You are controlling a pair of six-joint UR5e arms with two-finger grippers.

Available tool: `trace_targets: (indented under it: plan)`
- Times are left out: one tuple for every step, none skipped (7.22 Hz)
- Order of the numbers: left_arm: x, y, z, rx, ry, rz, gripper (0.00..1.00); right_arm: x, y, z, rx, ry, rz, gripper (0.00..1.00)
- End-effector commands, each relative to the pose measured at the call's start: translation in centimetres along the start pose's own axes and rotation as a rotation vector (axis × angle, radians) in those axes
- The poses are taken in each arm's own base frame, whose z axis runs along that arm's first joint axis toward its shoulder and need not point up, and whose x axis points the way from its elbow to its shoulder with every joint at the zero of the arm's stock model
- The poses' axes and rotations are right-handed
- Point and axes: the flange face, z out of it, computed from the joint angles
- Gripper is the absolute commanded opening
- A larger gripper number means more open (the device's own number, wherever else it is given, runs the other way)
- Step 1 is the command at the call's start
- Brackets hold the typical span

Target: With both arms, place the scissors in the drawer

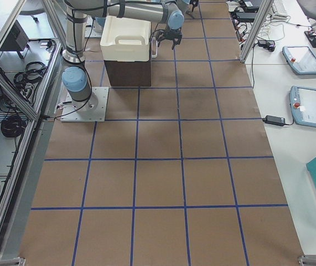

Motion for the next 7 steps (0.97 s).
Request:
trace_targets:
  plan:
    - [0.3, -0.1, 0.5, -0.012, -0.039, 0.0, 0.79, 0.0, -0.1, 0.1, 0.002, 0.013, 0.005, 1.0]
    - [0.8, -0.4, 0.7, -0.018, -0.059, 0.007, 0.71, 0.0, 0.0, -0.4, 0.0, 0.003, 0.003, 1.0]
    - [0.9, -0.4, 0.4, -0.02, -0.066, 0.007, 0.61, 0.0, 0.0, -0.5, 0.001, 0.008, 0.011, 1.0]
    - [1.0, -0.6, 0.2, -0.022, -0.067, 0.005, 0.52, 0.2, -0.1, -0.1, 0.009, 0.038, 0.02, 1.0]
    - [1.0, -0.6, 0.0, -0.023, -0.07, 0.005, 0.5, 0.2, 0.0, 0.4, 0.013, 0.059, 0.019, 1.0]
    - [1.0, -0.6, -0.3, -0.024, -0.075, 0.003, 0.45, -0.1, 0.0, 1.2, 0.016, 0.079, 0.02, 1.0]
    - [1.0, -0.7, -0.9, -0.026, -0.081, 0.003, 0.38, 0.1, 0.1, 1.5, 0.007, 0.104, 0.029, 1.0]
